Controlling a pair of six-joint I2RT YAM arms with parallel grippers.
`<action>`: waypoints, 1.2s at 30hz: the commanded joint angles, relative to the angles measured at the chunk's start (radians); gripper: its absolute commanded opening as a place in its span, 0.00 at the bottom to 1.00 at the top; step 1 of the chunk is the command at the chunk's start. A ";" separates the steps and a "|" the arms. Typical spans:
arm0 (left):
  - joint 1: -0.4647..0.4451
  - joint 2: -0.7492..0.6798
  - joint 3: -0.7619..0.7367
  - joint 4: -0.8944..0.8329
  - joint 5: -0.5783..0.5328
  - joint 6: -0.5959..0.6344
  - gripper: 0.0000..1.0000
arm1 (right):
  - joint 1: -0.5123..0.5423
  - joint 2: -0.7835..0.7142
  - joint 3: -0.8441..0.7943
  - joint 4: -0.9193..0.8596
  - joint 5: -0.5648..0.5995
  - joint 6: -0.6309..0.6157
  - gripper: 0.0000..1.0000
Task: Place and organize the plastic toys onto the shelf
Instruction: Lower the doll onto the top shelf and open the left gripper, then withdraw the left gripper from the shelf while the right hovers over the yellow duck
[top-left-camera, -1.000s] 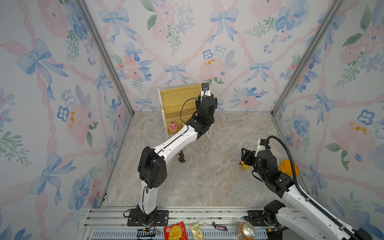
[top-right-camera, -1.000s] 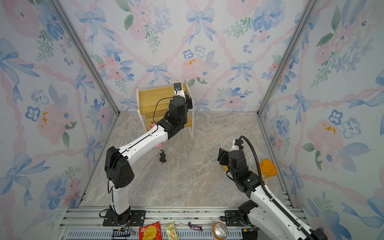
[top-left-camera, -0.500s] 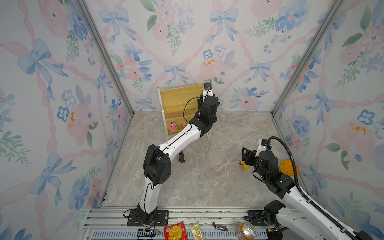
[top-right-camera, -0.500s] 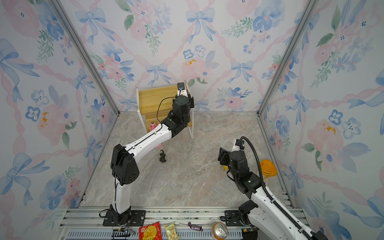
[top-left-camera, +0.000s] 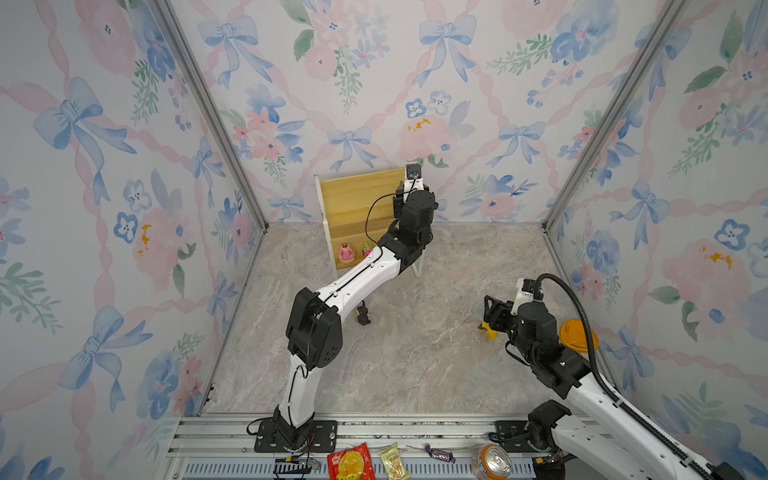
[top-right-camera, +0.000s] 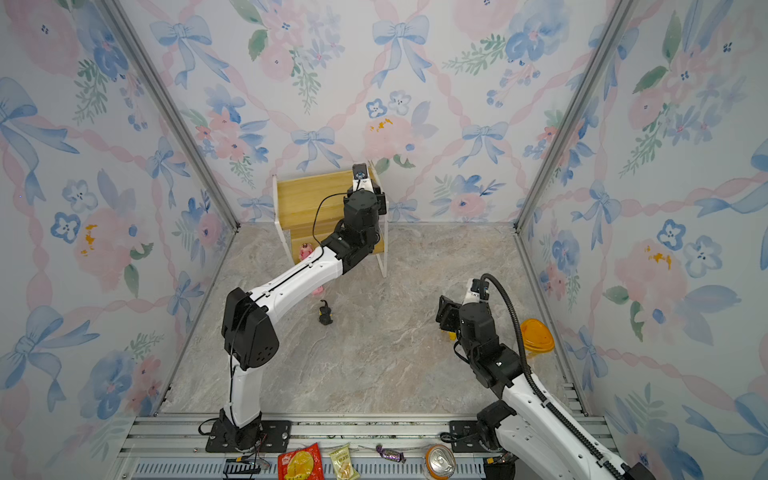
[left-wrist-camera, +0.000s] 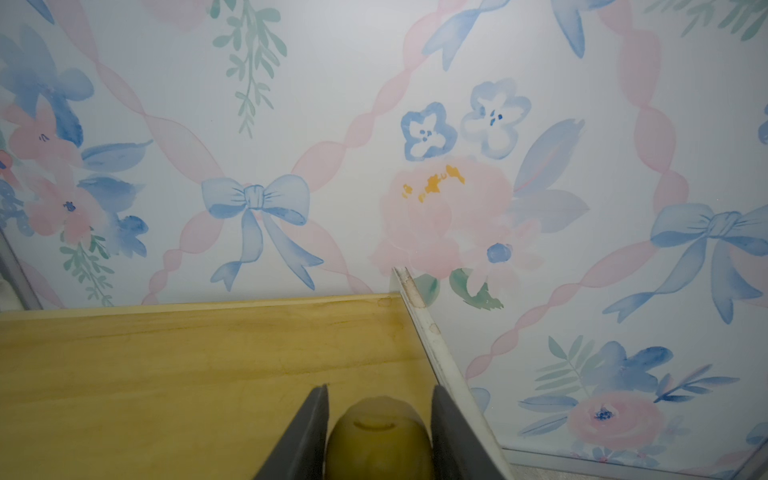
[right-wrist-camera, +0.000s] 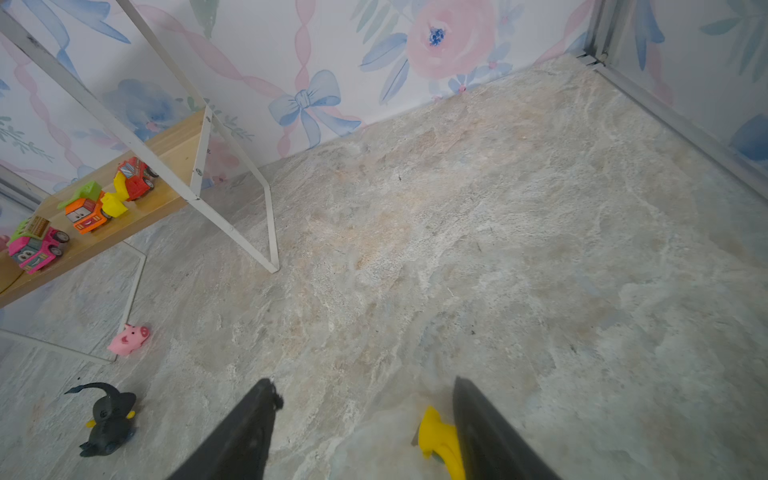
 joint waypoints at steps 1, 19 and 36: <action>0.005 0.015 0.024 0.007 -0.013 0.006 0.47 | -0.010 -0.010 -0.013 0.018 0.010 -0.018 0.70; -0.001 -0.036 0.046 0.007 0.047 -0.013 0.84 | -0.013 -0.001 -0.014 0.025 0.002 -0.015 0.70; -0.012 -0.221 0.031 0.012 0.152 0.062 0.98 | -0.015 -0.040 0.021 0.002 -0.011 -0.076 0.86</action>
